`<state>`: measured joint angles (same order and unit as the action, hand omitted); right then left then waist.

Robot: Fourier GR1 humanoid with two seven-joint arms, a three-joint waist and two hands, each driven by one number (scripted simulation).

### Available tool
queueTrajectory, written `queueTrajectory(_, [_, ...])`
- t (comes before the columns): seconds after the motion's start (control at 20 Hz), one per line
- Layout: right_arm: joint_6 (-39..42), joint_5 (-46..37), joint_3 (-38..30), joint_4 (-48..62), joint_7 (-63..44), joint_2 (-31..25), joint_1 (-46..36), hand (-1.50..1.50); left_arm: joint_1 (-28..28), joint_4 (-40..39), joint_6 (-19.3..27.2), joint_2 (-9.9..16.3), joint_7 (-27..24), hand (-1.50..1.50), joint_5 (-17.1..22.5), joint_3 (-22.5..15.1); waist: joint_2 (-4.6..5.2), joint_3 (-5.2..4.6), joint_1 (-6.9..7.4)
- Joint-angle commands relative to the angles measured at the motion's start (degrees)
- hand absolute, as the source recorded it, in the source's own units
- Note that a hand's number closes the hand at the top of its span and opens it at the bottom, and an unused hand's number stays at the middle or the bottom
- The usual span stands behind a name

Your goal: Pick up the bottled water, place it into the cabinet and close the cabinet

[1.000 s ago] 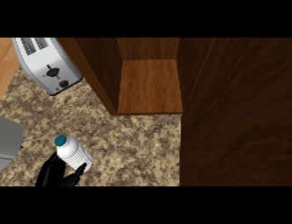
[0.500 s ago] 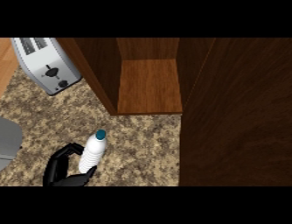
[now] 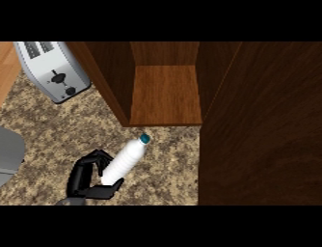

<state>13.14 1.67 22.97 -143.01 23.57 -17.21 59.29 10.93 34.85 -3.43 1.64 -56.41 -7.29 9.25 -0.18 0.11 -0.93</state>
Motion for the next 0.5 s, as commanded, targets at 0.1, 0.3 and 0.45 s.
queueTrajectory(0.1, [0.1, 1.0, -1.2, -7.1, -0.8, -2.1, 3.1, -1.5, -0.8, 2.4, 1.3, -1.6, 1.8, 1.5, 5.7, -9.0, -0.1, -0.14, -0.07])
queueTrajectory(0.3, [-0.9, -1.0, 2.5, -9.2, -1.9, -2.0, 4.1, -1.5, 1.8, 8.5, 3.6, -1.6, 8.0, 1.5, 12.0, -15.3, -0.11, -0.17, -0.07])
queueTrajectory(0.45, [-2.1, 1.9, -0.4, -6.5, -3.8, -1.3, -0.5, -1.5, 4.0, 12.7, 8.5, -1.6, 13.8, 1.5, 18.1, -23.0, 0.13, -0.16, 0.4])
